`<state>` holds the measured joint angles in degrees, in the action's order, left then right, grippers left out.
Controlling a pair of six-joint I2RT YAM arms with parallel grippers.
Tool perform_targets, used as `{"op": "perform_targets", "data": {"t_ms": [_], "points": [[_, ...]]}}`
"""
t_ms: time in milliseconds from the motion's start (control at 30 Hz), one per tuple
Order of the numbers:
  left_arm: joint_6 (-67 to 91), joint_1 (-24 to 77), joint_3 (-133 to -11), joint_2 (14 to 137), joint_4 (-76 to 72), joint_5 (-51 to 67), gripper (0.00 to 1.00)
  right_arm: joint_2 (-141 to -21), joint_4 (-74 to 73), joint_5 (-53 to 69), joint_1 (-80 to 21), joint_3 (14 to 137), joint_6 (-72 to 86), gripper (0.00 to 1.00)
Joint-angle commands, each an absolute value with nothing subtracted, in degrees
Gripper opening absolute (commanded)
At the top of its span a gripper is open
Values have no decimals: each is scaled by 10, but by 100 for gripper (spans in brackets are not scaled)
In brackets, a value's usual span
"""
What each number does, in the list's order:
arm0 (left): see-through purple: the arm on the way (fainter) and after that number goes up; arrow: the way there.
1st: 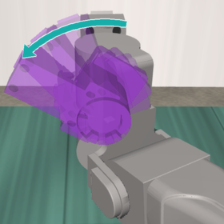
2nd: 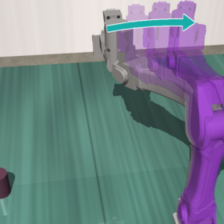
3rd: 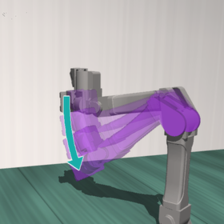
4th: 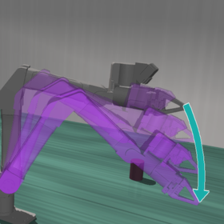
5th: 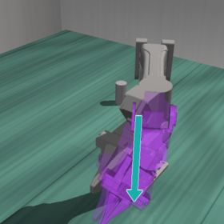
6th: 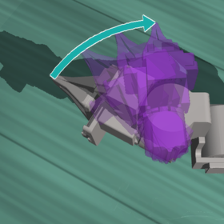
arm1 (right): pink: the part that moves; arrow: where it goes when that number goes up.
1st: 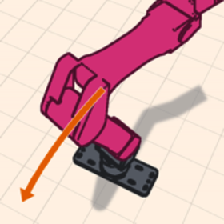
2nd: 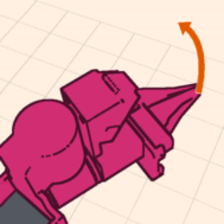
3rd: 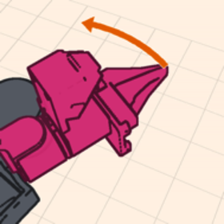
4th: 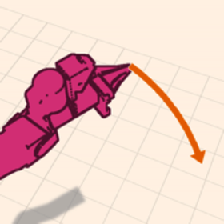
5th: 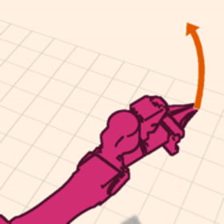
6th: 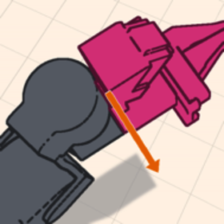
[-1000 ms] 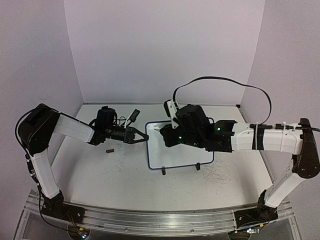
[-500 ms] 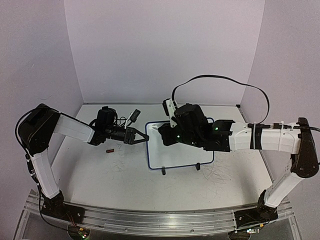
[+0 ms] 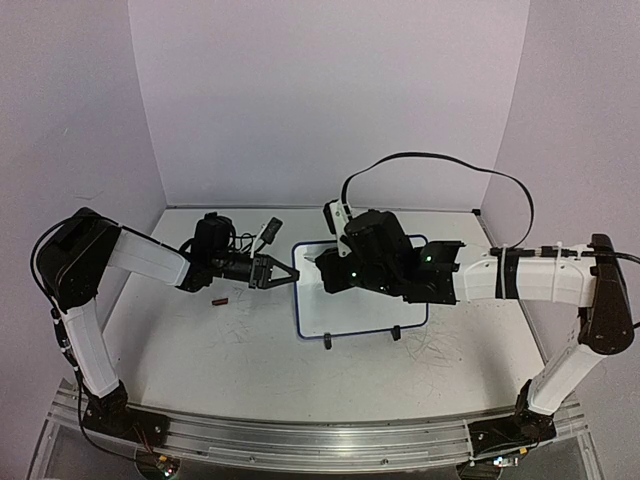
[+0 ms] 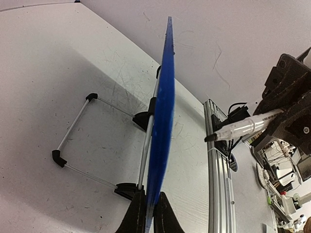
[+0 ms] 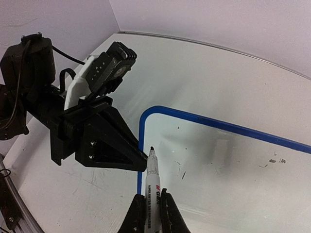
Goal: Write a sentence on the whiteboard
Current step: Hold the whiteboard at the center of the board.
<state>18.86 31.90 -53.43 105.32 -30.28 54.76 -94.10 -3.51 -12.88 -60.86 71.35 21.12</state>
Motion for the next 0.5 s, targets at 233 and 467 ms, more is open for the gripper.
{"op": "perform_targets", "data": {"t_ms": [233,467], "points": [[182,320,-521,1055,-316,549,0,-946,-20,-159,-613,735,220,0],[184,320,-521,1054,-316,549,0,-953,-21,-155,-612,739,216,0]]}}
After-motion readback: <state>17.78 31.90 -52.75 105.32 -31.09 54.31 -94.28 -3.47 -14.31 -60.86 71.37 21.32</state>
